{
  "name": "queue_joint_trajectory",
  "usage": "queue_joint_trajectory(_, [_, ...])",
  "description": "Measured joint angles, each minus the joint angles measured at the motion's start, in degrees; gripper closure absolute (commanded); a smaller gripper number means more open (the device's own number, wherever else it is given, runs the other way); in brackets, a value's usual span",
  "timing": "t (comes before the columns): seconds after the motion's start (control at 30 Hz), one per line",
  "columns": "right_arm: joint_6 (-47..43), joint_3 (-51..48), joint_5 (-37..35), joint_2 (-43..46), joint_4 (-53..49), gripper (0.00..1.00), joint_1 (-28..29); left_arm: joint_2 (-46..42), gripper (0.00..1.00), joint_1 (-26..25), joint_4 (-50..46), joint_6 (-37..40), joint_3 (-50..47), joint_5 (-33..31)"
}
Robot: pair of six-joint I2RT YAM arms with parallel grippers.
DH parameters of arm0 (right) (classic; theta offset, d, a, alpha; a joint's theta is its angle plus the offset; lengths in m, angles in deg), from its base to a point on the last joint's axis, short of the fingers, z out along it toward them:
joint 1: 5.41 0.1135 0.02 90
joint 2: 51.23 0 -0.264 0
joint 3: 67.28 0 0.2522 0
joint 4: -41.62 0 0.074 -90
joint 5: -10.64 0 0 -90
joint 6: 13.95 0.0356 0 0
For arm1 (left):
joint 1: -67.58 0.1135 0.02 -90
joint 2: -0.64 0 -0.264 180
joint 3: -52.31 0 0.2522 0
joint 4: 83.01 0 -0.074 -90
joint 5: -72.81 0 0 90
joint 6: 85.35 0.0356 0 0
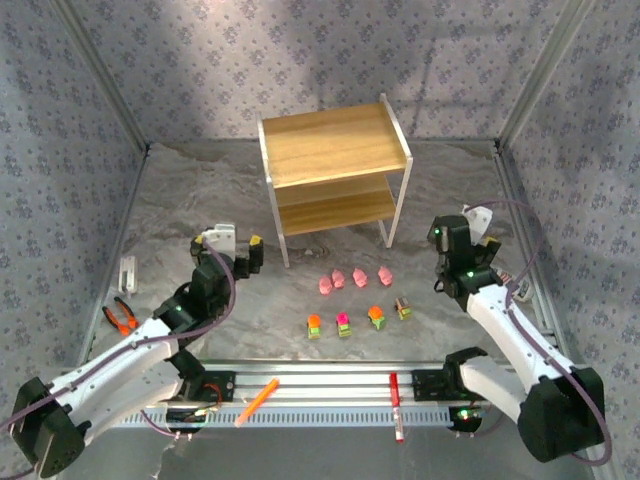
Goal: Place and organize the plastic toys onto the shelf
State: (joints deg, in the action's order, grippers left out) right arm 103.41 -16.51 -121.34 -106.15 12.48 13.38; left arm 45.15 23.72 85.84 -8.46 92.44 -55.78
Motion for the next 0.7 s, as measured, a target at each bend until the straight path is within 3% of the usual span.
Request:
queue_joint_trajectory(0.17, [13.38,0.50,-7.98,4.42,-16.31,0.00,14.88,6.34,0.01,-4.07,-2.89,-3.74,2.12,0.22])
queue_joint_trajectory(0.37, [23.23,2.05,-13.27,6.32,-28.33,0.00,30.27,12.13,0.05,-7.85,-2.43,-5.42,2.19,2.71])
queue_joint_trajectory(0.7, [25.62,4.87,-11.87,5.44,-35.76,0.02,47.54,12.61,0.08,-8.44,-1.29,-5.66,2.19,5.44])
